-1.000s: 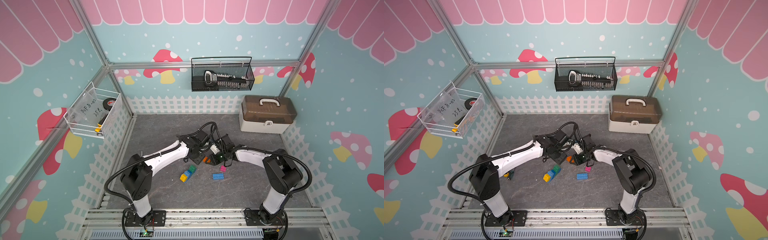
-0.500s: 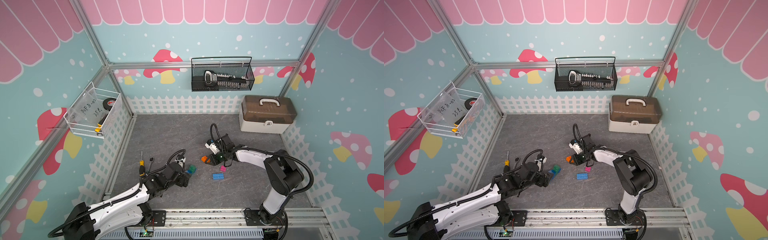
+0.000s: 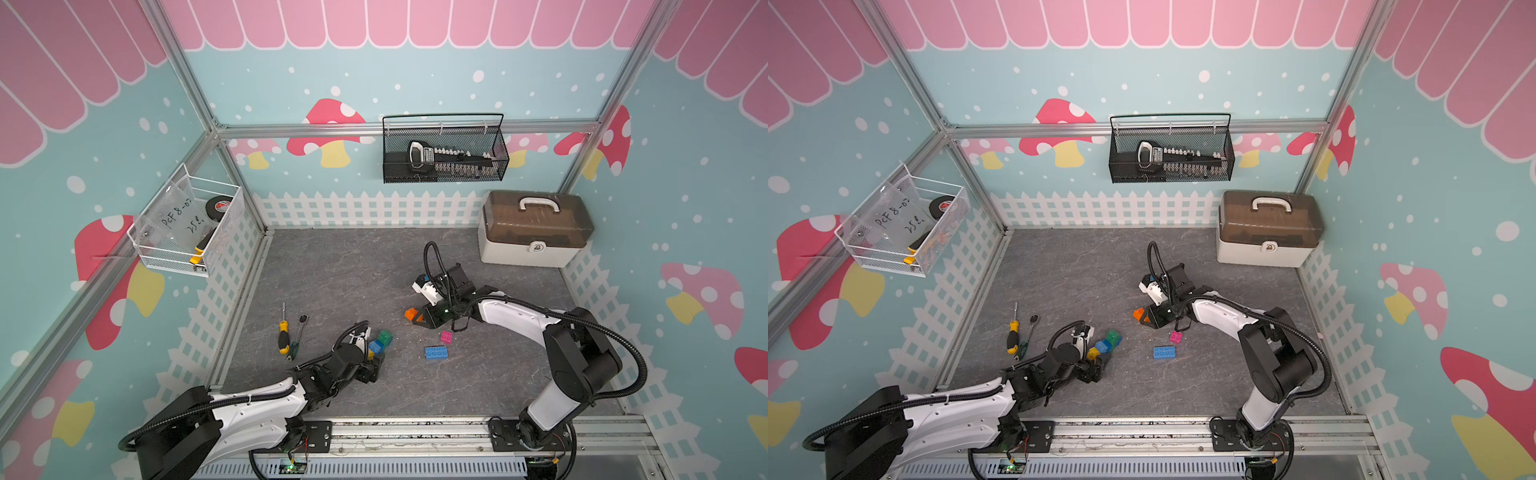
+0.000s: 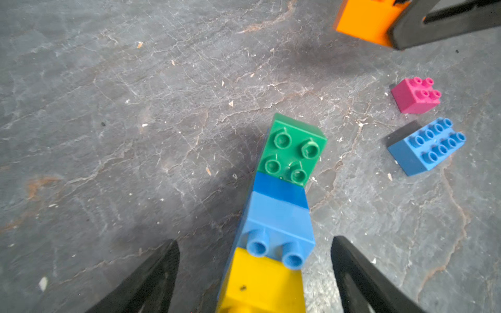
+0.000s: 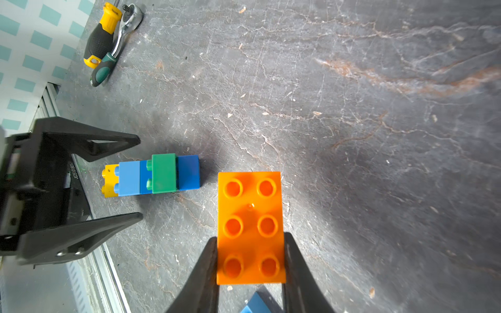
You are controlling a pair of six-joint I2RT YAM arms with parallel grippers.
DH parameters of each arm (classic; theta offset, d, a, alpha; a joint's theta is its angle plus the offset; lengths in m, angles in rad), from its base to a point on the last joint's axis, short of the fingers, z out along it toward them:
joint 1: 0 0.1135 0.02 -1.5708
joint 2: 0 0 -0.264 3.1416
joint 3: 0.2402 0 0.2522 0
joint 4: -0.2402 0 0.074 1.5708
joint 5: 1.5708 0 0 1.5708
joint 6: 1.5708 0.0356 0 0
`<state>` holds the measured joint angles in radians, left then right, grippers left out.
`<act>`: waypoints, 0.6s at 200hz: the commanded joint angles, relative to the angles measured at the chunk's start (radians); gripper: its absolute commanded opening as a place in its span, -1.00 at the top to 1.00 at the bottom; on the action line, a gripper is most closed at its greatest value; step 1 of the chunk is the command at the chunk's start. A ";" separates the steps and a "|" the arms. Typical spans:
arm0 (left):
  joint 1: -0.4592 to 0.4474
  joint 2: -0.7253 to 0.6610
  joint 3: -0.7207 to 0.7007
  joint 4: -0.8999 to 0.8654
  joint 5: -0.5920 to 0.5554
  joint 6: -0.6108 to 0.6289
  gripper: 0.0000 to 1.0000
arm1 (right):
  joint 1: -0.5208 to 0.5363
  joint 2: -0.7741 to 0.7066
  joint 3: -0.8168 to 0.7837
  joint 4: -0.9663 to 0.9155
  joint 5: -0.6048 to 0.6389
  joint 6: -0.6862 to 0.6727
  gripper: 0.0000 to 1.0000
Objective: Assemble a heart with lego
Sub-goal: Pick up the lego brick from the center of the board.
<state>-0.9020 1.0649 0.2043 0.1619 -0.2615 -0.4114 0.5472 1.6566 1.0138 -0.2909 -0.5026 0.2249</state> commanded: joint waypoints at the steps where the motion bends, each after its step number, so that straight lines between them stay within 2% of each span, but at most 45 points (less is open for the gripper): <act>1: -0.032 0.038 -0.025 0.135 -0.043 -0.028 -0.74 | -0.011 -0.018 0.022 -0.039 -0.005 -0.030 0.47; 27: -0.077 0.077 -0.052 0.178 -0.116 -0.058 -0.67 | -0.016 -0.024 0.022 -0.043 -0.008 -0.033 0.46; 66: -0.097 0.093 -0.085 0.231 -0.164 -0.088 -0.55 | -0.021 -0.026 0.020 -0.044 -0.013 -0.038 0.47; 120: -0.107 0.078 -0.082 0.206 -0.163 -0.091 0.13 | -0.045 -0.047 0.005 -0.048 -0.019 -0.045 0.47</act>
<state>-1.0039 1.1542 0.1219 0.3595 -0.4091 -0.4854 0.5179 1.6512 1.0149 -0.3256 -0.5064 0.2062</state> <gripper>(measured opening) 0.492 0.304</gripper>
